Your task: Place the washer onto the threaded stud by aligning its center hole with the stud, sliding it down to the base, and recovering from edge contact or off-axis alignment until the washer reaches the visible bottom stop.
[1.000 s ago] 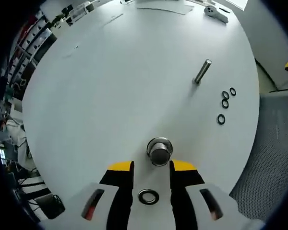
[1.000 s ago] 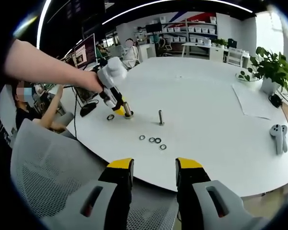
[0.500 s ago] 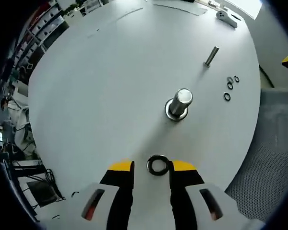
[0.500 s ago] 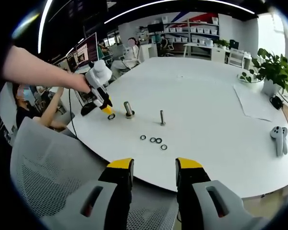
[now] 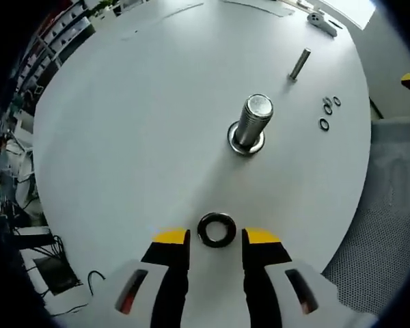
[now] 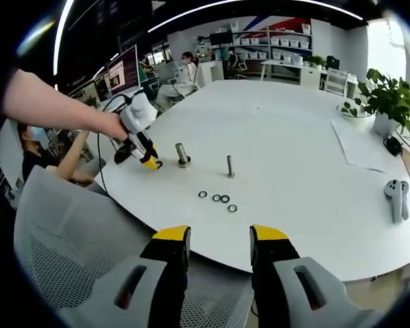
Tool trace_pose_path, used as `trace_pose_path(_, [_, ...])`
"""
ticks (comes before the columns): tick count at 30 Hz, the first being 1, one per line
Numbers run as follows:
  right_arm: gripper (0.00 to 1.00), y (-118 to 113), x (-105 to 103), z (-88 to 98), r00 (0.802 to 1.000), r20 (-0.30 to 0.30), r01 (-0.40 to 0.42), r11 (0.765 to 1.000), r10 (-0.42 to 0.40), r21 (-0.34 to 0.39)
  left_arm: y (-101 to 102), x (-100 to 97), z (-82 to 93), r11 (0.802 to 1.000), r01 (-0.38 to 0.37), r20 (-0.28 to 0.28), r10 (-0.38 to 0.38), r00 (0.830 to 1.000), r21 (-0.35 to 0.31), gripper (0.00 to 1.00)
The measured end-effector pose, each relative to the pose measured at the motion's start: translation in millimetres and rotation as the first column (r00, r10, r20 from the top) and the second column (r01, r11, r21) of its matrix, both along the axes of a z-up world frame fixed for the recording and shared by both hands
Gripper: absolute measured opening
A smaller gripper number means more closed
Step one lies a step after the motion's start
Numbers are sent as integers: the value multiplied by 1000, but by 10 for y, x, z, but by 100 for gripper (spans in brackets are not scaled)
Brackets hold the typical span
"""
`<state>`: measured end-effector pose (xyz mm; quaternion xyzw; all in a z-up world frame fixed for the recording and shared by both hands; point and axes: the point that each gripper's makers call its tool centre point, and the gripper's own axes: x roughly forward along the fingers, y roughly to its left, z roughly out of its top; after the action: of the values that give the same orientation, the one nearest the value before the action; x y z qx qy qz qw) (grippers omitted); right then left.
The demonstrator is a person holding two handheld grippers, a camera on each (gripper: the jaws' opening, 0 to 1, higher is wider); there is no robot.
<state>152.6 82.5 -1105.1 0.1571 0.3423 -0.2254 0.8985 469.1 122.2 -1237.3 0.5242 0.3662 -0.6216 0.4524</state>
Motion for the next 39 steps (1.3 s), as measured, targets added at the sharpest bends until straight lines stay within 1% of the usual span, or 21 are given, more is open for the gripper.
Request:
trace_pose_path(2, [37,-8,1,-3,1000,5,6,1000,-6,1,-16,6,-28,1000,-8,-6,8,1000,3,29])
trace_pose_path(5, [37,-6,-1,-2,1000,1,4,1000,-4,0,-3,24,-76,1000,-7,1,7,1000,12,28])
trace_pose_path(6, [37,1,2,-2,1000,1,3,1000,-3,-1,-15,10,-64,1000,-9,-11,9,1000,10,26])
trace_pose_path(7, [37,5,1,1,1000,1,4,1000,-4,1,-28,11,-15,1000,-19,-8,19,1000,8,26])
trace_pose_path(8, [37,5,-3,6,1000,2,5,1000,-5,1,-32,6,-10,1000,-11,-6,11,1000,4,26])
trace_pose_path(13, [37,-13,7,-5,1000,3,7,1000,-7,1,-16,14,-24,1000,-20,-13,20,1000,5,25])
trace_pose_path(15, [37,-2,4,3,1000,4,7,1000,-7,2,-13,22,-34,1000,-14,-20,15,1000,5,25])
trace_pose_path(17, [37,1,1,6,1000,4,8,1000,-8,2,-12,4,-39,1000,2,-18,-2,1000,10,25])
trace_pose_path(22, [37,11,6,3,1000,7,6,1000,-6,2,-19,7,-53,1000,11,-17,-11,1000,28,26])
trace_pose_path(24, [37,15,10,9,1000,7,4,1000,-4,1,-33,6,-55,999,26,-13,-25,1000,35,26])
trace_pose_path(29, [36,7,21,9,1000,10,2,1000,-2,1,-18,-20,-36,998,29,-6,-29,1000,52,26])
trace_pose_path(30, [36,11,22,11,1000,10,1,1000,-1,1,-12,-16,-30,998,29,-4,-28,1000,59,26])
trace_pose_path(31, [36,12,22,12,1000,10,0,1000,0,1,-6,20,-28,998,30,8,-31,999,63,21])
trace_pose_path(32, [36,13,19,16,1000,10,-1,1000,1,1,-11,18,-31,997,46,7,-46,999,63,21])
trace_pose_path(33, [36,14,19,17,1000,10,-2,1000,2,1,-10,21,-43,997,19,5,-20,1000,71,21])
trace_pose_path(36, [36,18,23,24,1000,12,-2,1000,2,1,-8,6,-56,997,22,6,-22,1000,79,20])
trace_pose_path(39, [36,18,27,18,1000,14,-3,1000,3,2,-15,33,-85,997,19,4,-19,1000,79,20])
